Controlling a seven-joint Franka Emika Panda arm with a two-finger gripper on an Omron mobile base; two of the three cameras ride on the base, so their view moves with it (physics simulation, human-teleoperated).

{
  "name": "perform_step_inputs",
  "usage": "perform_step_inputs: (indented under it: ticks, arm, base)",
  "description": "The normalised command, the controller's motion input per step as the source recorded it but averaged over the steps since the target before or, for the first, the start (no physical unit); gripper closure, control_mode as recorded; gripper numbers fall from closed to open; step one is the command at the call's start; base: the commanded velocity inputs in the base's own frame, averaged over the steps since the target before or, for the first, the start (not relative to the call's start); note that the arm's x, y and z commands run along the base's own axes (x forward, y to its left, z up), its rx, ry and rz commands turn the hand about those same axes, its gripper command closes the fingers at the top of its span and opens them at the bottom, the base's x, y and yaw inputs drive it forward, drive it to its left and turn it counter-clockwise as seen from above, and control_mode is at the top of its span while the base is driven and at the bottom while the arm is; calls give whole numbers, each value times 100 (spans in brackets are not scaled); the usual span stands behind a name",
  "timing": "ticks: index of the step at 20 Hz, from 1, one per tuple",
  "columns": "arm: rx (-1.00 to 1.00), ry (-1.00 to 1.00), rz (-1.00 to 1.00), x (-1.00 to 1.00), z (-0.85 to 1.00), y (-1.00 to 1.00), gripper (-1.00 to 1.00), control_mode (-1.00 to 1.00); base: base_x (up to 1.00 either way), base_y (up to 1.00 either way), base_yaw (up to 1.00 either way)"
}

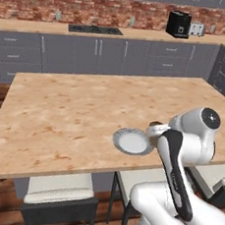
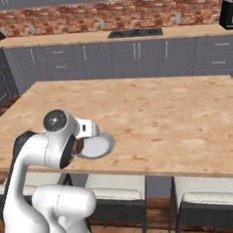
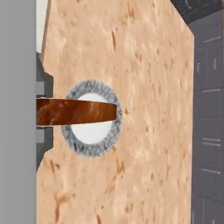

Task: Start the toaster. Once the lever pops up, take the bread to the plate on the dining counter.

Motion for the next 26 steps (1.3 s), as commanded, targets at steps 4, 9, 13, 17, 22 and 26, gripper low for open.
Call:
perform_step_inputs:
  ticks: [4,9,13,17,22,26]
  arm:
    - [0,0,1,66,-45,2,100,-100]
    - [2,-8,1,35,-30,0,100,-100]
    - [4,-1,5,31,-31,0,100,-100]
    - [3,0,6,54,-36,0,100,-100]
    - [3,-1,6,33,-32,1,100,-100]
    - [0,-3,4,14,-44,9,100,-100]
  base:
    - [0,0,0]
    - [0,0,0]
    - [0,0,0]
    - [0,0,0]
    - [0,0,0]
    - [0,0,0]
